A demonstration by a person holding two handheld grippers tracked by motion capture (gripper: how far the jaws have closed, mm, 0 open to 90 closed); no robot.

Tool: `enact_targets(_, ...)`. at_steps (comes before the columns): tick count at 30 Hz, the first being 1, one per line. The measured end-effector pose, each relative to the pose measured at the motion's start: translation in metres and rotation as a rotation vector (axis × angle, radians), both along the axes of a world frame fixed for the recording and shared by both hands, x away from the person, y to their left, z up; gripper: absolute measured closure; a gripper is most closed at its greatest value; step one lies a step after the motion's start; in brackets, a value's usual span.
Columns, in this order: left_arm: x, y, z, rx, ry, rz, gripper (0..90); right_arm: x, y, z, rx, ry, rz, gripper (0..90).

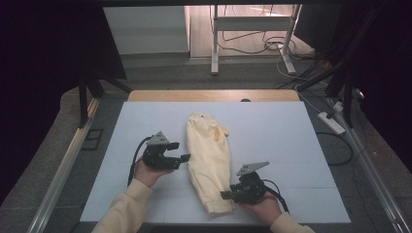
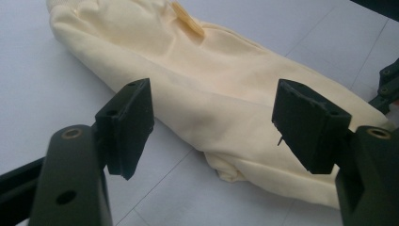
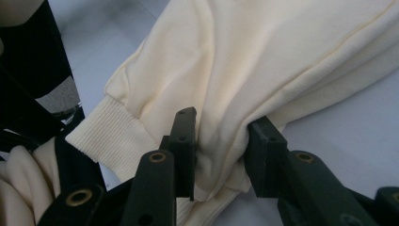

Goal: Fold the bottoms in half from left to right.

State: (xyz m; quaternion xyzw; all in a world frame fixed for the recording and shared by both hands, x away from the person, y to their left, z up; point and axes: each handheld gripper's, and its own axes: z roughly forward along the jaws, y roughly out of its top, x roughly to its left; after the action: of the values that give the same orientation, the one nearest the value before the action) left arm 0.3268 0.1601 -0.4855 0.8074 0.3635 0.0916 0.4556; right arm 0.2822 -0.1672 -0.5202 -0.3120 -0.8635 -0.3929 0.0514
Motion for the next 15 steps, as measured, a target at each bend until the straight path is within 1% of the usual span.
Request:
enact_targets(5, 0.000, 0.001, 0.000, 0.001, 0.000, 0.001, 29.3, -0.002, 0.011, -0.001, 0.012, -0.004, 0.012, 66.8)
enact_targets(12, 0.000, 0.001, 0.000, 0.000, -0.001, 0.003, 29.3, -0.004, 0.021, -0.003, 0.016, -0.027, 0.028, 66.8)
enact_targets(15, 0.000, 0.002, 0.001, -0.002, -0.004, 0.007, 29.3, -0.005, 0.023, -0.004, 0.028, -0.021, 0.021, 66.8)
